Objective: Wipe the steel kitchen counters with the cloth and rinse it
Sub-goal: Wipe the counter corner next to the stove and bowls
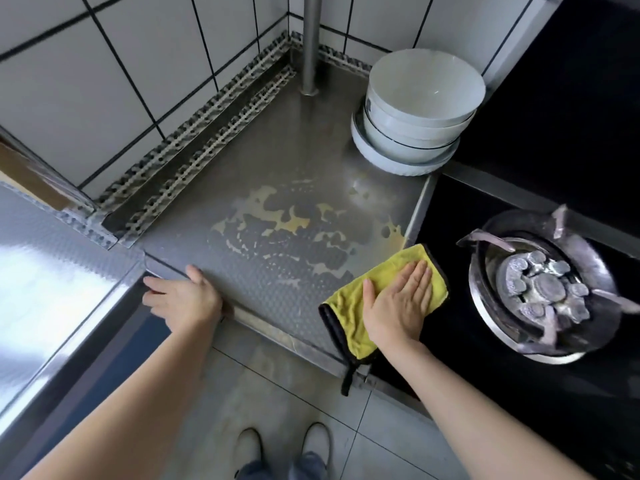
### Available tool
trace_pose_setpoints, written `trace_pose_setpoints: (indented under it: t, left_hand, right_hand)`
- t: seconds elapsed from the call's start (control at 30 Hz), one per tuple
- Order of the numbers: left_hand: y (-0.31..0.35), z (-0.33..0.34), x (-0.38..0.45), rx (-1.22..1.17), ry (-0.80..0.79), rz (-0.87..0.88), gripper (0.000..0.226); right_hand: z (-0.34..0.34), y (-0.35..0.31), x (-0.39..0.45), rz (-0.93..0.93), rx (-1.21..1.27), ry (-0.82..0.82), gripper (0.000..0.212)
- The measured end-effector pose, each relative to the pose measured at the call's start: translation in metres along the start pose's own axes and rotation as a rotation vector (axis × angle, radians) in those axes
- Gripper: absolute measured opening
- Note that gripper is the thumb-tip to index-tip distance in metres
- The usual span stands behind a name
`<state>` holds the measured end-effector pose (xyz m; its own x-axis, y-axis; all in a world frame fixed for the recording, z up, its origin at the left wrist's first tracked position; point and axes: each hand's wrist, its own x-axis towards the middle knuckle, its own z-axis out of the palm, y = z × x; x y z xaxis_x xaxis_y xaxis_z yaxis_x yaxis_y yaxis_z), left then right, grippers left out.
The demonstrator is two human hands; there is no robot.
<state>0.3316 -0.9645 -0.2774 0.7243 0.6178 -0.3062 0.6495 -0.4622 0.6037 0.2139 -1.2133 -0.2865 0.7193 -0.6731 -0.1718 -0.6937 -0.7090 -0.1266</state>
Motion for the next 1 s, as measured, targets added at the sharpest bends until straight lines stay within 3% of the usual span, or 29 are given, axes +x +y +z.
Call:
trace_pose_setpoints:
  t: [0.13,0.27,0.47,0.77,1.0]
  left_hand:
    - [0.021,0.02,0.013,-0.178,0.057,-0.173,0.069]
    - [0.017,0.03,0.011,-0.13,0.158,-0.135,0.062]
    - [0.015,0.036,0.016,-0.1,0.231,-0.114,0.057]
    - [0.015,0.035,0.014,-0.096,0.243,-0.107,0.059]
    - [0.015,0.038,0.015,-0.081,0.252,-0.12,0.059]
  right_hand:
    - [0.004,-0.006,0.034,-0.034,-0.009,0.055,0.085]
    - [-0.002,-0.015,0.084,-0.007,-0.029,0.083,0.077]
    - [-0.007,-0.025,0.137,-0.183,-0.222,0.083,0.075]
    - [0.009,-0.027,0.025,-0.362,-0.186,0.067,0.087]
    - [-0.002,-0.042,0.114,-0.153,-0.145,0.065,0.092]
